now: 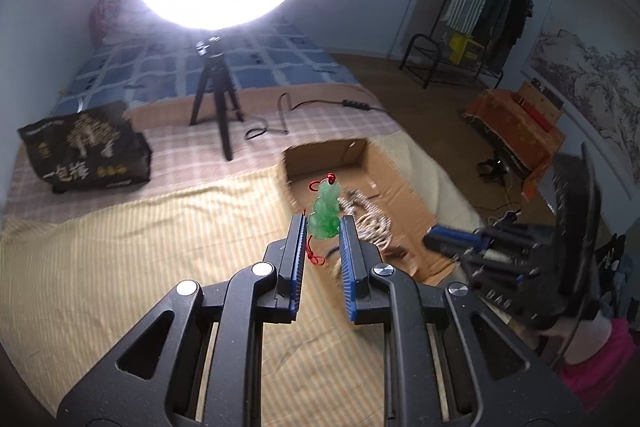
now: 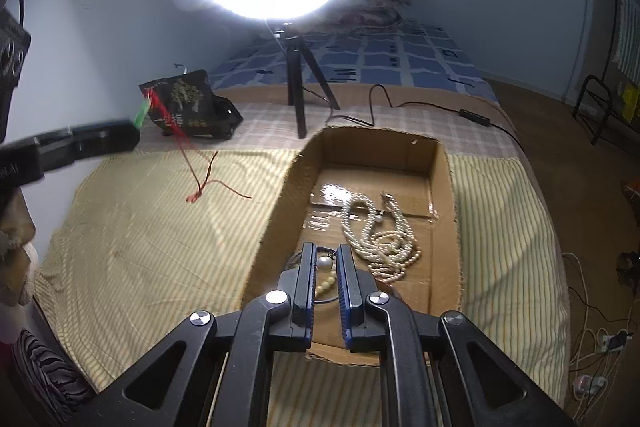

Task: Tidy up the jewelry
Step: 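Lift the pendant with both tools and carry it over the cardboard box, then lower the pendant into the box and open both tools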

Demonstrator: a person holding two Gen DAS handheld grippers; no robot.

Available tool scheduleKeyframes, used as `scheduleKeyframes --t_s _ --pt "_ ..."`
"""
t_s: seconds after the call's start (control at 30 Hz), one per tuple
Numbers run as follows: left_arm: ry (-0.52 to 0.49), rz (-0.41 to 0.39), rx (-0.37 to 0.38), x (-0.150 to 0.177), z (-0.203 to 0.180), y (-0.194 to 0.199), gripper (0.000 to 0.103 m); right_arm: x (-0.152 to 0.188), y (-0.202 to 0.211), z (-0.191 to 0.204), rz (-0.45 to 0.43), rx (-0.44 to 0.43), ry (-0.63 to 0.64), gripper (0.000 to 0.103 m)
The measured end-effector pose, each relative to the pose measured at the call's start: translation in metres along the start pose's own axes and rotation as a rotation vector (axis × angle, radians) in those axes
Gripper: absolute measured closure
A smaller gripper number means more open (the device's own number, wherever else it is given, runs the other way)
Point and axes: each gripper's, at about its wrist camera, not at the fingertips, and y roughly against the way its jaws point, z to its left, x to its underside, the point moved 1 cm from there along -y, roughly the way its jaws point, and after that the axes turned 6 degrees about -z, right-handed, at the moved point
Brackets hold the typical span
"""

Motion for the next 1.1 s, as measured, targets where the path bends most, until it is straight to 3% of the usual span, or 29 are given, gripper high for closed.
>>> scheduleKeyframes --t_s 0.37,0.9,0.97,1.03,1.1 --pt "-0.013 0.015 0.031 -0.014 -0.032 -0.049 0.088 0.013 -0.011 -0.017 0.044 0.009 -0.014 0.095" --pt "-0.003 0.077 -0.018 -0.005 -0.037 -0.101 0.088 0.022 -0.016 -0.037 0.069 0.003 -0.07 0.093" --pt "-0.004 0.079 -0.023 -0.005 -0.037 -0.101 0.088 0.022 -0.016 -0.037 0.07 -0.004 -0.072 0.09" --pt "-0.005 0.075 -0.034 -0.004 -0.037 -0.101 0.088 0.023 -0.015 -0.036 0.066 -0.006 -0.069 0.079" --pt "-0.006 0.075 -0.037 -0.005 -0.036 -0.1 0.088 0.023 -0.014 -0.034 0.064 -0.008 -0.06 0.078"
